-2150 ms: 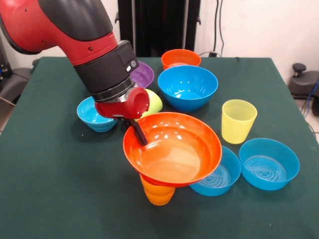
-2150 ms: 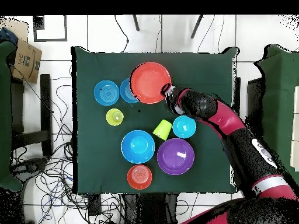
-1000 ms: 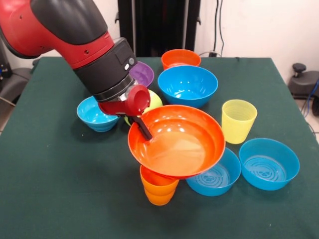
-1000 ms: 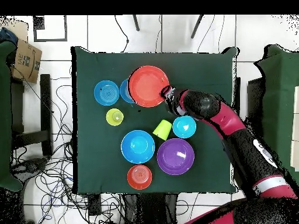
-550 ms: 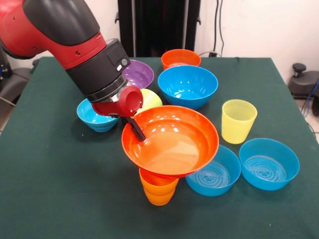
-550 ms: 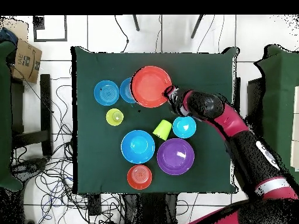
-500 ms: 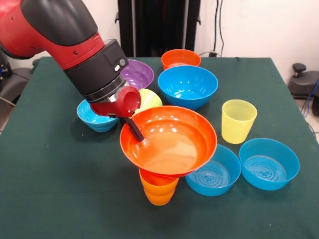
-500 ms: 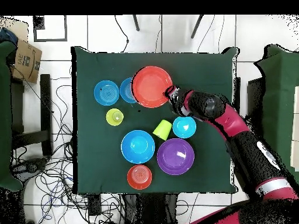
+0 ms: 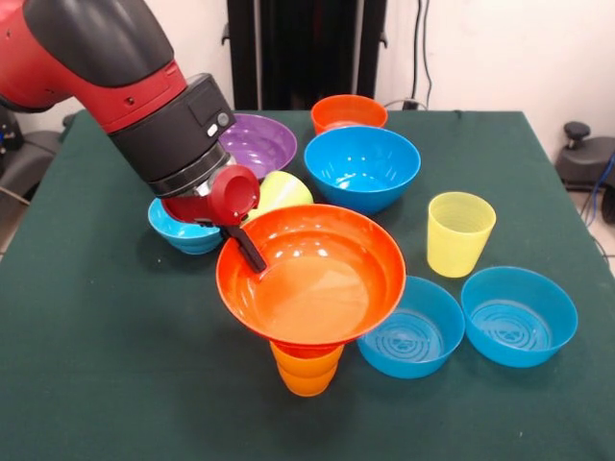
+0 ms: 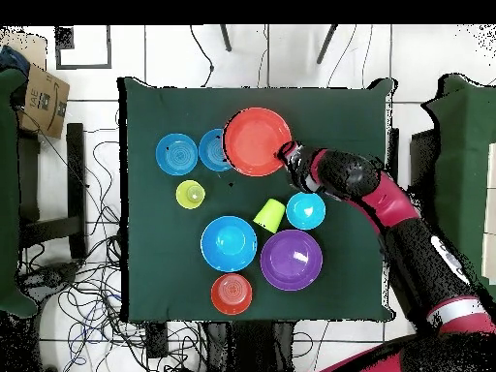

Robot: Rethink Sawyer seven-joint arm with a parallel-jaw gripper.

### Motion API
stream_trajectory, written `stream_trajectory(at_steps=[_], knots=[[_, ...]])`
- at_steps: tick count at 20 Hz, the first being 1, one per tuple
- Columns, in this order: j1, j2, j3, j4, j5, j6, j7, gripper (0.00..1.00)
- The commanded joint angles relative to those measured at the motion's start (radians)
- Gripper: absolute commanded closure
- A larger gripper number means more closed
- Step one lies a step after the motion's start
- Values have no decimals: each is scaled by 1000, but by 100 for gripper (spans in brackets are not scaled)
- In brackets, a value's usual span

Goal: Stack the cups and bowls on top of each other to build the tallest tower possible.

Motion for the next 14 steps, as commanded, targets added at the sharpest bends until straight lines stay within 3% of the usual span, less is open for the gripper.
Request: stream_trajectory(at_steps=[1, 14], knots=[[18, -23, 20, -53, -3, 106, -64, 100], [31, -7, 13, -42, -20, 44, -47, 100]])
